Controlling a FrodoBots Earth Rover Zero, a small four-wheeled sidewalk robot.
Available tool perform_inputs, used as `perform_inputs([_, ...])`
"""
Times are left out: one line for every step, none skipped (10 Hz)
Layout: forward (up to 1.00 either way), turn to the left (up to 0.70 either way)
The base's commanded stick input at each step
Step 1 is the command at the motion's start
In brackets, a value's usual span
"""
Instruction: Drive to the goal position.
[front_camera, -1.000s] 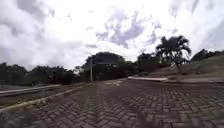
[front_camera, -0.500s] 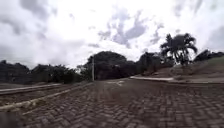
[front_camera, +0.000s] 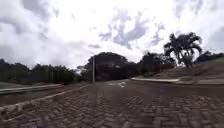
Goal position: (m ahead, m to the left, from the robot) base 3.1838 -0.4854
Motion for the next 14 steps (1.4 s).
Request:
perform_inputs([0.85, 0.0])
perform_inputs([0.85, 0.0])
perform_inputs([0.85, 0.0])
perform_inputs([0.85, 0.0])
perform_inputs([0.85, 0.0])
perform_inputs([0.85, 0.0])
perform_inputs([0.85, 0.0])
perform_inputs([0.85, 0.0])
perform_inputs([0.85, 0.0])
perform_inputs([0.85, 0.0])
perform_inputs([0.85, 0.0])
perform_inputs([0.85, 0.0])
perform_inputs([0.85, 0.0])
perform_inputs([0.85, 0.0])
